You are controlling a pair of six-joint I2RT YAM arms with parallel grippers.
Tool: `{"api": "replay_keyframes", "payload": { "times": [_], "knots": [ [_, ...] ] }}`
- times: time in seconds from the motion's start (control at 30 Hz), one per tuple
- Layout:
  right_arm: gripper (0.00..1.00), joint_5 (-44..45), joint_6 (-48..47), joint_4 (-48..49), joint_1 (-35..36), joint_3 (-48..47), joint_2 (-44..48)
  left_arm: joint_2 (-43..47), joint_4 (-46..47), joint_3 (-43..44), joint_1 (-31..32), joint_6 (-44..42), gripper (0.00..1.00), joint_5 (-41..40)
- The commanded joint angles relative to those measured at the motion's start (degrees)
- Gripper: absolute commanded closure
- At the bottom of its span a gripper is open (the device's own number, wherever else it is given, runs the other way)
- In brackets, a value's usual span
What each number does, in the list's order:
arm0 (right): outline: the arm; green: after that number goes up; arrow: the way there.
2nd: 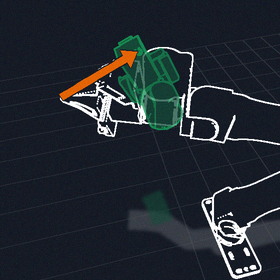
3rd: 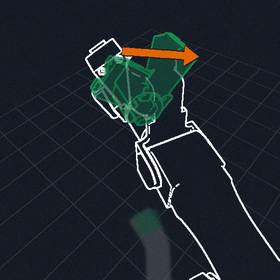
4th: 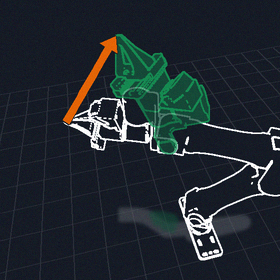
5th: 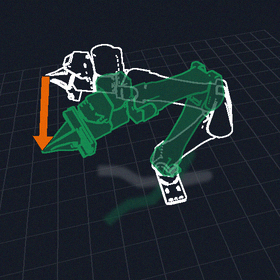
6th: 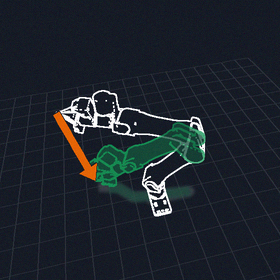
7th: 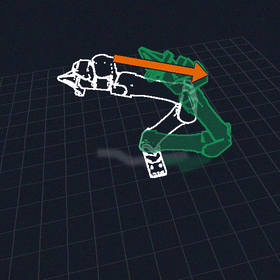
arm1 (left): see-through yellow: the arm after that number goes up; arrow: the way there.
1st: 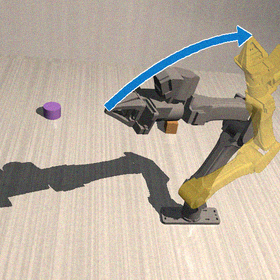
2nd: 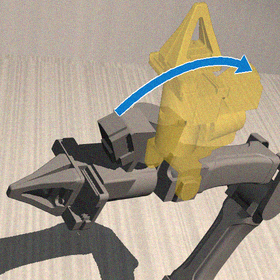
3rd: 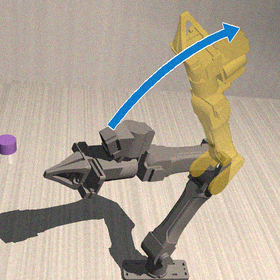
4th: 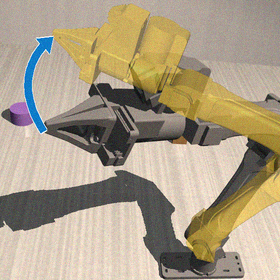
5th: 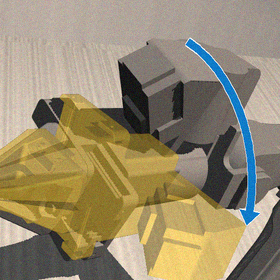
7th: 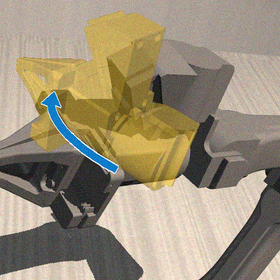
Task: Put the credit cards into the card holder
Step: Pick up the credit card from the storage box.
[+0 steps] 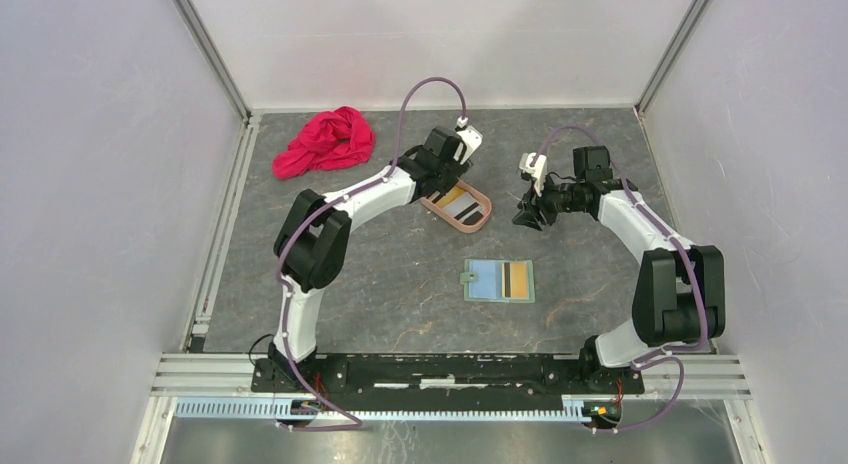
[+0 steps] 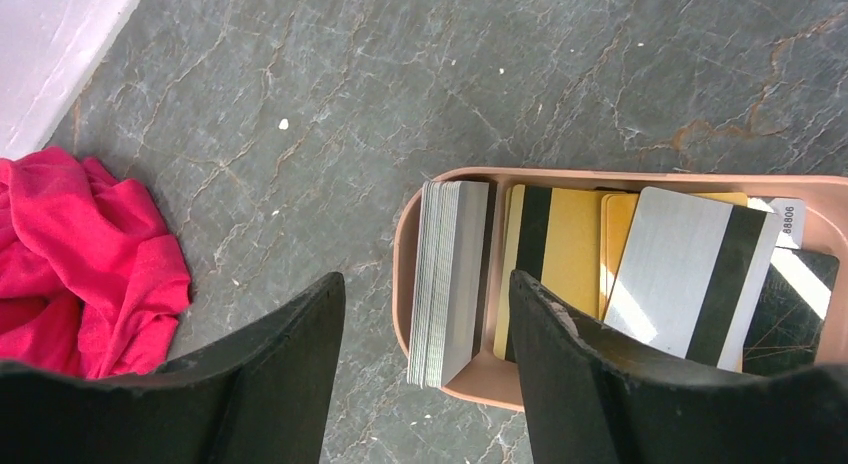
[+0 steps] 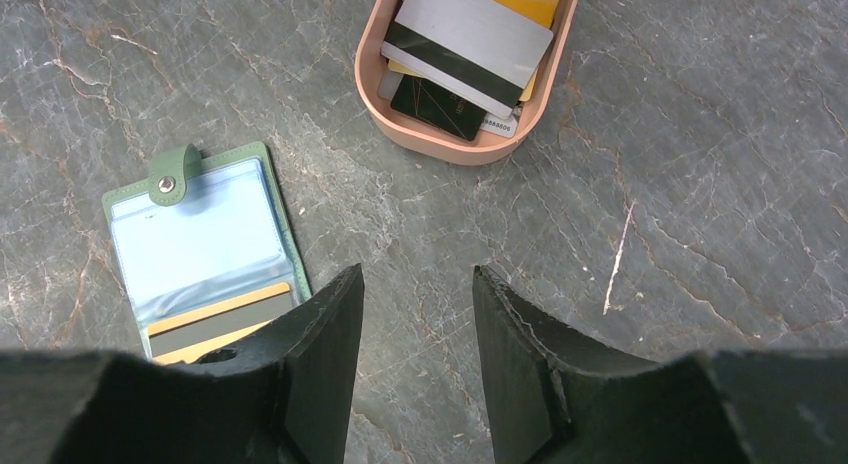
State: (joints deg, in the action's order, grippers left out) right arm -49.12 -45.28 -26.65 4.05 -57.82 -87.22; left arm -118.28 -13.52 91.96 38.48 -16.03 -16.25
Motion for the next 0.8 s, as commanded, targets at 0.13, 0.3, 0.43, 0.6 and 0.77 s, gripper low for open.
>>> {"api": "replay_keyframes", "payload": {
  "times": [0.13,0.3,0.43,0.6,0.77],
  "knots": [
    [0.5,-1.9,-0.3,0.1,-0.2,-0.9,-0.6,-4.7,-7.4,8.1,0.4,-3.0,0.36,-2.5],
    [0.5,-1.9,-0.3,0.1,-0.1,-0.9,-0.7,-5.1,-7.7,8.3,0.4,-3.1,0.39,-3.1],
    [0.5,-1.9,-0.3,0.1,-0.2,-1.0,-0.7,-5.6,-8.0,8.7,0.4,-3.1,0.4,-3.9],
    [0.5,-2.2,-0.3,0.0,-0.2,-0.9,-0.7,-6.0,-8.1,9.0,0.5,-3.2,0.41,-5.1],
    [0.5,-2.4,-0.3,-0.1,-0.1,-1.1,-0.7,-6.6,-8.1,9.4,0.5,-3.4,0.46,-6.5]
  ]
}}
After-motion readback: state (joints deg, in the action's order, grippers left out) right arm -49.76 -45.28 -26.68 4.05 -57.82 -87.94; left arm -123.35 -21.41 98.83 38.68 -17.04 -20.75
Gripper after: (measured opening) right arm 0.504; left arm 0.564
